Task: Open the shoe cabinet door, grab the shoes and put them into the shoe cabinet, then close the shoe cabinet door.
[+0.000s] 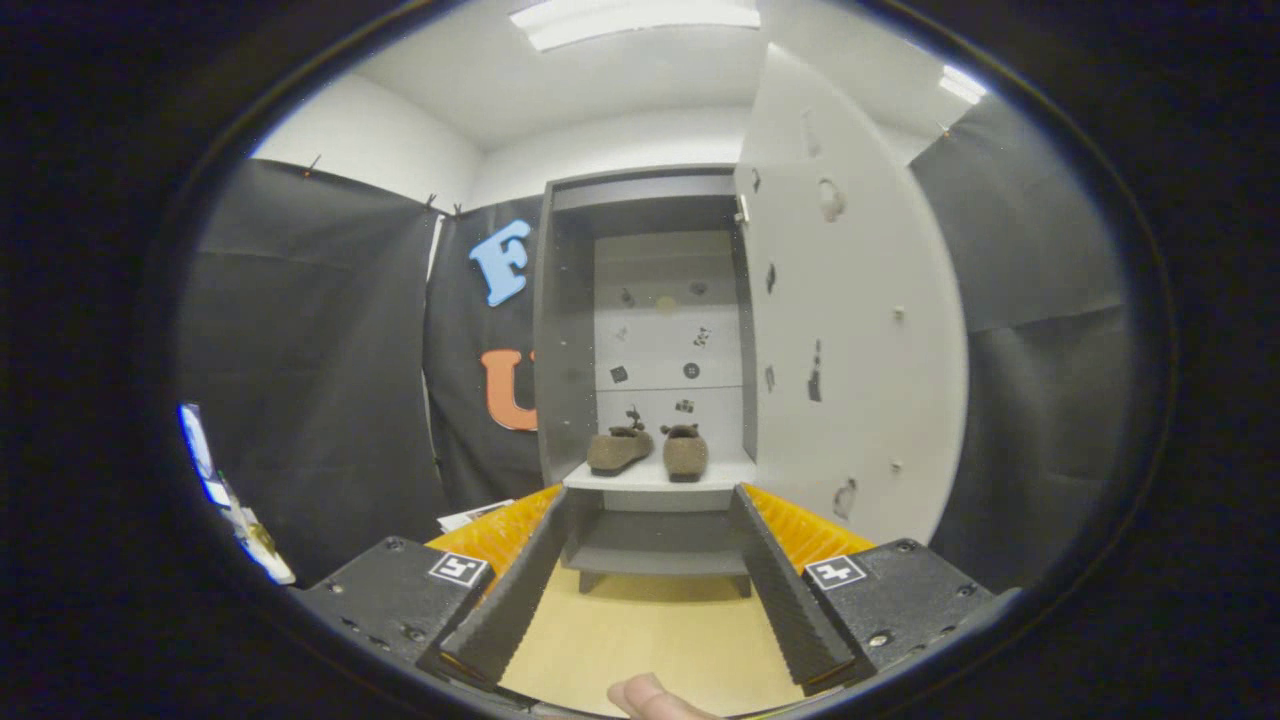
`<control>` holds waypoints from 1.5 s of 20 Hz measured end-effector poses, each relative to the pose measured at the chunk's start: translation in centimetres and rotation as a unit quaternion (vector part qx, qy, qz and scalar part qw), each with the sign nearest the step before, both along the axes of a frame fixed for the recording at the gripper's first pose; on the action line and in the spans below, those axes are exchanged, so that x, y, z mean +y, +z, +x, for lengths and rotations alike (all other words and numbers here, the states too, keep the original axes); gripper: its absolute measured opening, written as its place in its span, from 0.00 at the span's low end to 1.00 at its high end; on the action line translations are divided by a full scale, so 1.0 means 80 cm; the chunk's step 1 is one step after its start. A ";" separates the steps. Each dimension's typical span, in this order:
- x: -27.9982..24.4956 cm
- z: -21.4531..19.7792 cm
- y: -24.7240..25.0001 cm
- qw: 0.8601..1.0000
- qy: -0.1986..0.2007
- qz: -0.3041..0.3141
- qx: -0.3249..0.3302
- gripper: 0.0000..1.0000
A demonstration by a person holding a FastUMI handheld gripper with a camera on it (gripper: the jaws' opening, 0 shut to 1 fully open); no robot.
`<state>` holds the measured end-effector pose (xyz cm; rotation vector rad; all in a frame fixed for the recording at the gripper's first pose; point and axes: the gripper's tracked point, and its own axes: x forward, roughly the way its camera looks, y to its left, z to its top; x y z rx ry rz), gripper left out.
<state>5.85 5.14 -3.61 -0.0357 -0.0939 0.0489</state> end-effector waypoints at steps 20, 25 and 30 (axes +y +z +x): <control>-0.373 -0.059 -0.037 0.985 -0.173 -0.012 -0.012 1.00; -0.387 0.008 -0.074 0.991 -0.135 0.004 0.014 1.00; -0.329 0.034 -0.102 0.996 -0.078 0.009 0.035 1.00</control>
